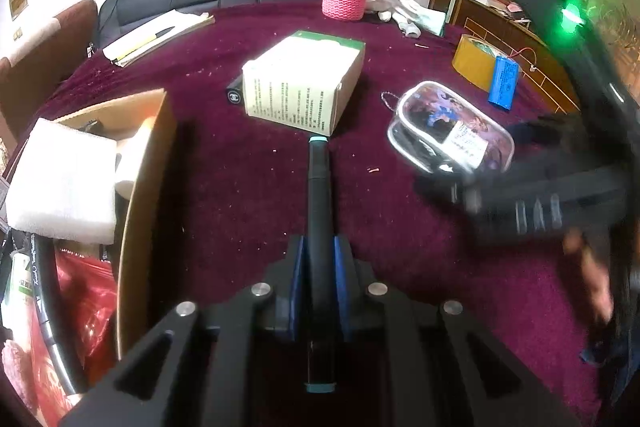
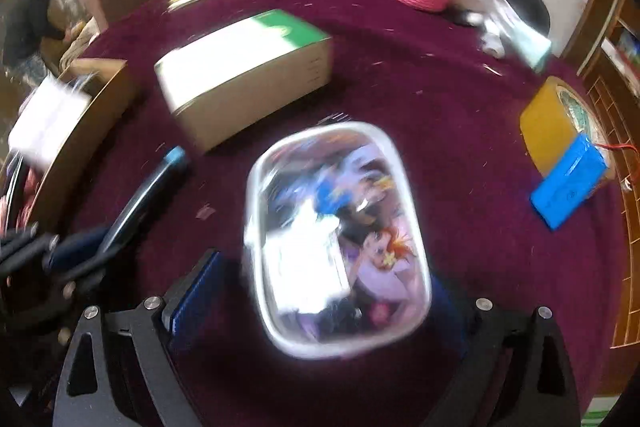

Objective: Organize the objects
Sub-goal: 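Grasp the clear cartoon-printed pouch with the right gripper while the left holds the marker, then carry the marker and clear pouch into the tray and open both grippers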

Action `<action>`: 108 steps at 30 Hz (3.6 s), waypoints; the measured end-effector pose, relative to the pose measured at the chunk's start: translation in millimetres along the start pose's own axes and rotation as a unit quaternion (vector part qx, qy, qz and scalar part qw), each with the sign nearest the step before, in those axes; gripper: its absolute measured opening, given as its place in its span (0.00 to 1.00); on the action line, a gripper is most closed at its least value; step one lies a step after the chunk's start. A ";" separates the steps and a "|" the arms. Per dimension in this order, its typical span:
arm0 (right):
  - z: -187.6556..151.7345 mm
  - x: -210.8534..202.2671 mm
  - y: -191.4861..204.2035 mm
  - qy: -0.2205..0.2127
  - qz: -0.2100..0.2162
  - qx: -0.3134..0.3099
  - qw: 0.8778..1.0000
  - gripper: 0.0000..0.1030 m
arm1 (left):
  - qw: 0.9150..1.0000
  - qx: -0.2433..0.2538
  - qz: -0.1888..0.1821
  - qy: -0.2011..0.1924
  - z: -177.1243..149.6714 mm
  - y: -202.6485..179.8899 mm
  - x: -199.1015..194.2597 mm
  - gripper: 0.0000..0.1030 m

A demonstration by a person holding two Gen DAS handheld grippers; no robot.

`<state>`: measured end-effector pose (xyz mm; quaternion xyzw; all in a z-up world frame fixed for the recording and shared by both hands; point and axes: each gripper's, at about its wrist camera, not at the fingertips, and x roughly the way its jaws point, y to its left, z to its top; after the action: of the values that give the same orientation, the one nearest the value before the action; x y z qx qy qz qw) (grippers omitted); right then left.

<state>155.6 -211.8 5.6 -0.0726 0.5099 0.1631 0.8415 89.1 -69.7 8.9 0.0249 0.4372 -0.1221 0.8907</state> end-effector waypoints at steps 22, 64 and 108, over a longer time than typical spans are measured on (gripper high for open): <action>-5.3 -11.3 -19.1 -0.089 -0.030 0.139 0.986 0.80 | 1.000 -0.015 -0.015 -0.021 2.2 4.2 -2.6 0.14; -17.8 -88.9 207.6 -0.137 0.165 -0.011 0.977 0.81 | 0.984 -0.142 0.077 -0.082 -81.3 171.9 -157.0 0.14; -24.8 -71.5 270.0 -0.124 0.081 -0.061 0.987 0.84 | 0.979 -0.139 0.117 -0.089 -100.7 197.9 -147.4 0.30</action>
<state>10.3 19.6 68.9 -0.0612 0.3945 0.2695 0.8764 -28.1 166.1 50.2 -0.0590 0.3627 0.0434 0.9290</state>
